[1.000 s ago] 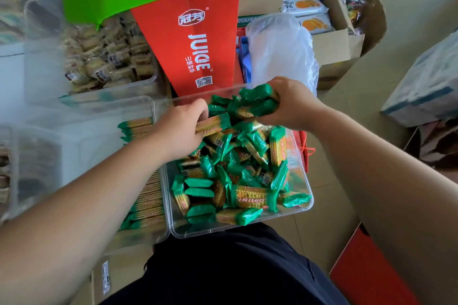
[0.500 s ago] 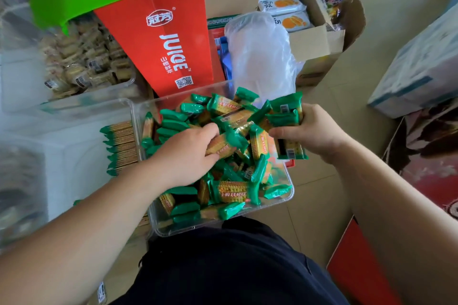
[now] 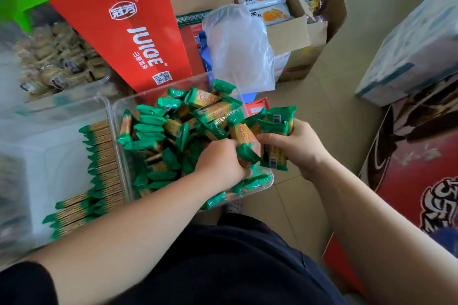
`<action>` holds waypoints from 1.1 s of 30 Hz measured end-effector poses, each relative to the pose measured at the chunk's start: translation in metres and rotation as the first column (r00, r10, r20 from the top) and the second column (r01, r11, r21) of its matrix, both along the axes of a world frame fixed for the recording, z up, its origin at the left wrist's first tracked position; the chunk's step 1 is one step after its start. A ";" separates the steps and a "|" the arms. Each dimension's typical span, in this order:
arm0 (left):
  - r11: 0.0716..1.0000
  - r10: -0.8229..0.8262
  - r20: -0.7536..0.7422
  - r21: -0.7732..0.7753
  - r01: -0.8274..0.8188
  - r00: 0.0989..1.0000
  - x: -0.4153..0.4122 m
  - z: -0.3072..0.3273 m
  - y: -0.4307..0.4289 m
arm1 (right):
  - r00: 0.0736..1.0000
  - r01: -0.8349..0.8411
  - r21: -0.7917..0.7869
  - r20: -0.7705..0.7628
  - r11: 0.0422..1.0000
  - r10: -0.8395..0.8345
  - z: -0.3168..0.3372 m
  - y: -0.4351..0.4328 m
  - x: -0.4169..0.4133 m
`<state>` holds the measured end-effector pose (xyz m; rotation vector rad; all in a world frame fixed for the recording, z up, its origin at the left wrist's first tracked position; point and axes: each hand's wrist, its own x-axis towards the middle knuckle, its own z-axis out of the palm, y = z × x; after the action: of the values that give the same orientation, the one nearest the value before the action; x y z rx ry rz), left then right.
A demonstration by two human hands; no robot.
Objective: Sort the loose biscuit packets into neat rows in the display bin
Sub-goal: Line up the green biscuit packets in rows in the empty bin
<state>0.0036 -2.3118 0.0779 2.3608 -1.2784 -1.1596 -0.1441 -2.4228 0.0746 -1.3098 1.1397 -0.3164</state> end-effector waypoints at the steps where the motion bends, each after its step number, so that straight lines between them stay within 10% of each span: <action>1: 0.999 0.048 -0.029 -0.014 -0.049 0.998 -0.002 -0.002 0.000 | 1.000 0.007 0.009 0.007 1.000 -0.007 -0.001 0.000 -0.001; 14: 0.729 0.597 -0.214 -0.256 -0.634 0.773 0.093 0.041 0.019 | 0.978 -0.127 0.061 0.174 0.990 0.115 0.007 -0.020 0.016; 20: 0.848 0.474 -0.160 -0.181 -0.497 0.866 0.136 0.044 -0.016 | 0.971 -0.197 0.093 0.158 0.976 0.180 0.015 -0.020 0.051; 26: 0.765 0.600 -0.037 -0.267 -0.587 0.799 0.124 0.007 -0.055 | 0.976 -0.042 0.298 0.218 0.954 -0.025 0.013 -0.010 0.067; 33: 0.873 0.385 -0.306 -0.186 -0.451 0.871 0.097 -0.009 -0.029 | 0.953 0.027 0.350 0.274 0.937 -0.129 0.005 0.000 0.062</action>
<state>0.1009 -2.3412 0.0684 2.0706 -0.7194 -1.0476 -0.0823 -2.4225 0.0800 -0.8773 0.9453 -0.3415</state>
